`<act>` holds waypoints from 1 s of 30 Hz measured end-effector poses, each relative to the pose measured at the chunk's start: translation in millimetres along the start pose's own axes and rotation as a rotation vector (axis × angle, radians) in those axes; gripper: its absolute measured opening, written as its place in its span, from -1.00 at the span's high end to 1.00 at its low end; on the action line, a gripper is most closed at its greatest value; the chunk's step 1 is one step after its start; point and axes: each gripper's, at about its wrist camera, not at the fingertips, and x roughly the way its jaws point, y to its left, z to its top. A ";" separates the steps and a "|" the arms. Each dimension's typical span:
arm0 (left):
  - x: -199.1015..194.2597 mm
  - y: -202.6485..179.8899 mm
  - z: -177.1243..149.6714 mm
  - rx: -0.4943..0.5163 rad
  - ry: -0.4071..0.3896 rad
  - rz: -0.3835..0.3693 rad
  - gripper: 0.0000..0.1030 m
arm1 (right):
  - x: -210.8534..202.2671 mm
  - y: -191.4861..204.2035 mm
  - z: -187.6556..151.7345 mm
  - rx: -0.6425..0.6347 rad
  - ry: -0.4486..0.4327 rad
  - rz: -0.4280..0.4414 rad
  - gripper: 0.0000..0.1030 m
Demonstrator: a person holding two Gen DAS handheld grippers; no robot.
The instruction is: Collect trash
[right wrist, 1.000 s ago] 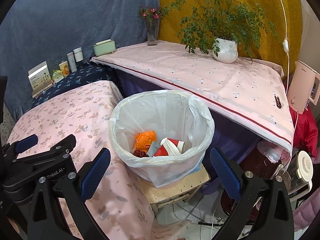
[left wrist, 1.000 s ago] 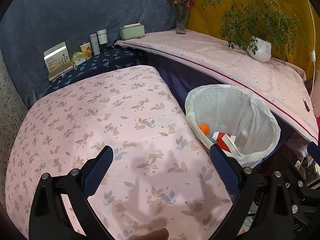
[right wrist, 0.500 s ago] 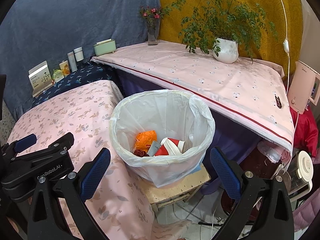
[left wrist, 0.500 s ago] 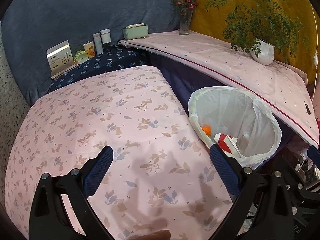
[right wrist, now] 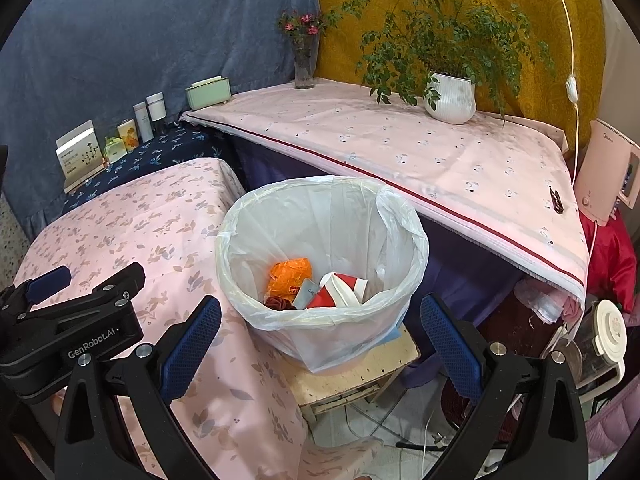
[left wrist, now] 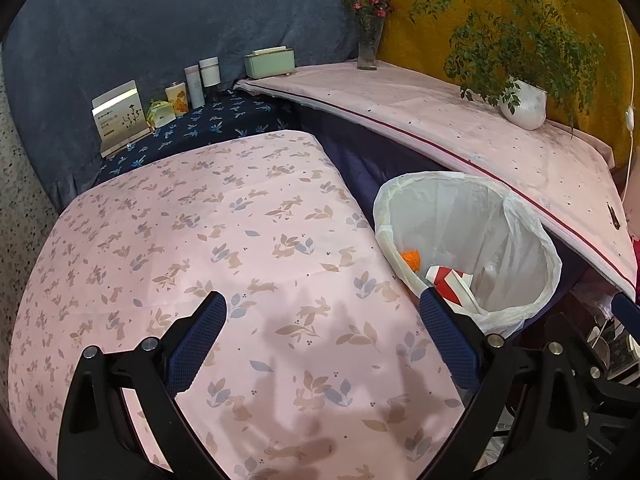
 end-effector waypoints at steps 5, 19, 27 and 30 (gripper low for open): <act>0.9 -0.3 -0.9 0.003 0.004 0.002 -0.80 | 0.5 -1.0 -0.9 0.000 0.003 -0.001 -0.87; 1.0 -3.2 -1.7 0.016 0.003 0.001 -0.80 | 1.0 -2.3 -1.8 -0.001 0.004 0.000 -0.87; 4.5 -4.4 -2.1 0.020 0.009 0.004 -0.80 | 1.9 -3.4 -1.8 -0.001 0.004 -0.001 -0.87; 6.7 -3.7 -2.6 0.022 0.018 -0.001 -0.80 | 3.0 -5.6 -1.3 0.001 0.005 -0.003 -0.87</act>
